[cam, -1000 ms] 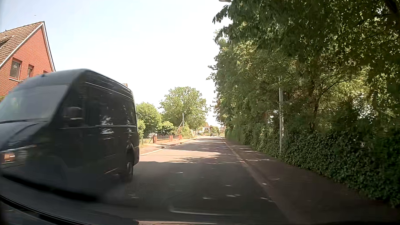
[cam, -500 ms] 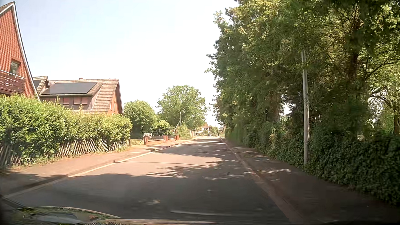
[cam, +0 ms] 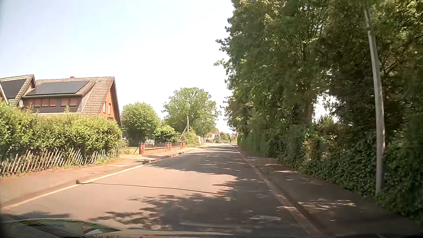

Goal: Follow the waypoints while adhering to traffic rules and regulations

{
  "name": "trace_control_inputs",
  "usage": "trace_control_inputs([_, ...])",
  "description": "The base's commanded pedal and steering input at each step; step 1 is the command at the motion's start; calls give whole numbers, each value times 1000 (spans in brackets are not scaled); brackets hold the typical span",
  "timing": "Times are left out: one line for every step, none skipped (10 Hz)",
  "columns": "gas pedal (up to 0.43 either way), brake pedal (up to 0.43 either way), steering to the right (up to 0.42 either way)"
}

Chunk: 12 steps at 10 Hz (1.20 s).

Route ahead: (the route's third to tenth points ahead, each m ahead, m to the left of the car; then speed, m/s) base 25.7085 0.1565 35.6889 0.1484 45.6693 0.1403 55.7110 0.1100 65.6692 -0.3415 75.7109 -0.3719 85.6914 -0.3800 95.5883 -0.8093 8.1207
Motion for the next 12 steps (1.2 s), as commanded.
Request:
trace_control_inputs([130, 0, 2])
trace_control_inputs([118, 0, 2])
trace_control_inputs([98, 0, 2])
trace_control_inputs([98, 0, 1])
trace_control_inputs([98, 0, 1])
trace_control_inputs([110, 0, 1])
trace_control_inputs([110, 0, 1])
trace_control_inputs([110, 0, 1])
trace_control_inputs([110, 0, 1])
trace_control_inputs([110, 0, 1])
trace_control_inputs([110, 0, 1])
trace_control_inputs([118, 0, 1])
